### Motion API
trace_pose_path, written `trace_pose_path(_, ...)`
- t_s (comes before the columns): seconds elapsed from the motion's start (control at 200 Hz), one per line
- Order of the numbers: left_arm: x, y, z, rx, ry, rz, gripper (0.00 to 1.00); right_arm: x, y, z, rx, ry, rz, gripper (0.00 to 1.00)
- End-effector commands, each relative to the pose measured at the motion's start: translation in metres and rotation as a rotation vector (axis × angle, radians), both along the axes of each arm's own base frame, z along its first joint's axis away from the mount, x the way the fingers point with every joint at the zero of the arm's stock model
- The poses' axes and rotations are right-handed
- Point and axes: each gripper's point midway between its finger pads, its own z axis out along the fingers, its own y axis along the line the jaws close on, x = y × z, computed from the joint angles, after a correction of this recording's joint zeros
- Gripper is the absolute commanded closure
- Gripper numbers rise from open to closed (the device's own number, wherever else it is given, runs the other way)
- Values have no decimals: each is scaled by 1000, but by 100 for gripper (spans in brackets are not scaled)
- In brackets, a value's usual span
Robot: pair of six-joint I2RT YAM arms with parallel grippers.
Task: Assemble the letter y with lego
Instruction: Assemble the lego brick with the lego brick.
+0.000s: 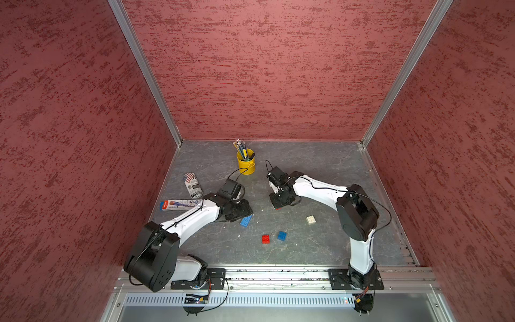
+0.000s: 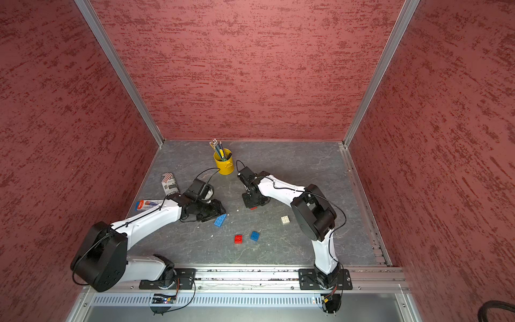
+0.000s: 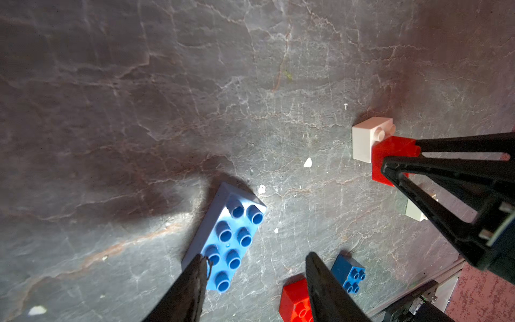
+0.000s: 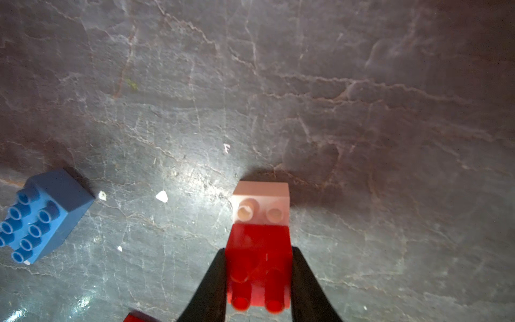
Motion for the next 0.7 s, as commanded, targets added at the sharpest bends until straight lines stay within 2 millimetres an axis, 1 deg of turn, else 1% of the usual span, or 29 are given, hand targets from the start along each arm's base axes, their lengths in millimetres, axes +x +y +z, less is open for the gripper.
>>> trace_pose_path(0.0, 0, 3, -4, 2, 6, 9, 41, -13, -19, -21, -114, 58, -16, 76)
trace_pose_path(0.135, 0, 3, -4, 3, 2, 8, 41, -16, -17, -34, -145, 79, -11, 76)
trace_pose_path(0.276, -1, 4, -5, 6, 7, 9, 41, -20, -17, -52, -181, 110, -6, 77)
trace_pose_path(0.366, -3, 4, -5, 5, 6, 10, 41, -21, -17, -58, -189, 118, -3, 77)
trace_pose_path(0.566, -6, 7, -6, 10, 4, 14, 41, -18, -12, -59, -184, 118, 1, 78)
trace_pose_path(0.621, -6, 7, -6, 9, 3, 15, 41, -16, -11, -56, -181, 110, 0, 78)
trace_pose_path(0.696, -5, 6, -4, 6, -1, 10, 41, -10, -8, -44, -165, 84, -9, 78)
